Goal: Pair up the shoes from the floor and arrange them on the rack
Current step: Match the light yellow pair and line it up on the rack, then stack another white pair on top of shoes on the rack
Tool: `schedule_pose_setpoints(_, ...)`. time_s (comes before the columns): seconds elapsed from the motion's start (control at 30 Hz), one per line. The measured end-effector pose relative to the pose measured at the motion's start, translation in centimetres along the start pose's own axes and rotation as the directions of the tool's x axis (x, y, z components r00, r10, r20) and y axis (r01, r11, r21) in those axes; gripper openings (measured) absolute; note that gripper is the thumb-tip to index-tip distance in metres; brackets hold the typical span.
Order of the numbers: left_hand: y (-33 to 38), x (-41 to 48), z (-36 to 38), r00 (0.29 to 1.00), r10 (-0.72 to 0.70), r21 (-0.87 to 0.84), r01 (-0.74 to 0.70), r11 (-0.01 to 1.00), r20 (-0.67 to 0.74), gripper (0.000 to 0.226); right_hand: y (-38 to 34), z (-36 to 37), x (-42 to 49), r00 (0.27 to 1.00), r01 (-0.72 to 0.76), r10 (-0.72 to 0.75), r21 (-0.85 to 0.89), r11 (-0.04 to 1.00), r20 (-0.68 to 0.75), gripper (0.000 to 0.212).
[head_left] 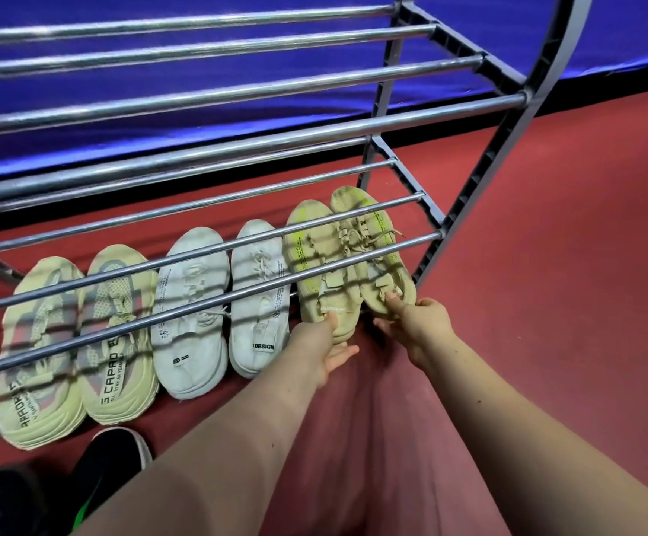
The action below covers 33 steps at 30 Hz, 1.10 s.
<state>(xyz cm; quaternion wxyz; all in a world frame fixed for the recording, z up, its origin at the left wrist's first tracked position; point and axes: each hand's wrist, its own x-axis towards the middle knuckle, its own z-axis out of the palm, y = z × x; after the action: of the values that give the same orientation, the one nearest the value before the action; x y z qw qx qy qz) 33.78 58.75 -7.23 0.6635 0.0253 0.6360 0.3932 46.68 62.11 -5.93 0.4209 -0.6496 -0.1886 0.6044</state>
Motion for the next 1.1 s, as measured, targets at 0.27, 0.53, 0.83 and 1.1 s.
schedule_pose_setpoints(0.27, -0.6, -1.6, -1.9, 0.995, -0.076, 0.141, 0.068, 0.988, 0.057, 0.055, 2.0, -0.4, -1.7, 0.998, -0.066, 0.066, -0.063, 0.996, -0.007, 0.034)
schedule_pose_setpoints(0.53, -1.2, -6.1, -6.1, 0.997, 0.064, 0.339, -0.074, 0.938, 0.043, 0.026, 2.9, 1.0, -5.0, 0.993, -0.083, 0.104, -0.281, 0.956, 0.058, 0.025)
schedule_pose_setpoints(0.83, -1.4, -11.6, -18.3, 0.98, 0.187, 0.351, -0.153, 0.924, -0.065, 0.02, 5.8, 6.6, -12.7, 0.937, 0.099, 0.077, -0.47, 0.877, 0.341, 0.017)
schedule_pose_setpoints(1.1, -2.1, -16.4, -32.2, 0.935, 0.272, 0.325, -0.191, 0.926, -0.226, 0.019, 10.6, 13.8, -18.8, 0.83, 0.227, 0.226, -0.678, 0.699, 0.51, 0.021)
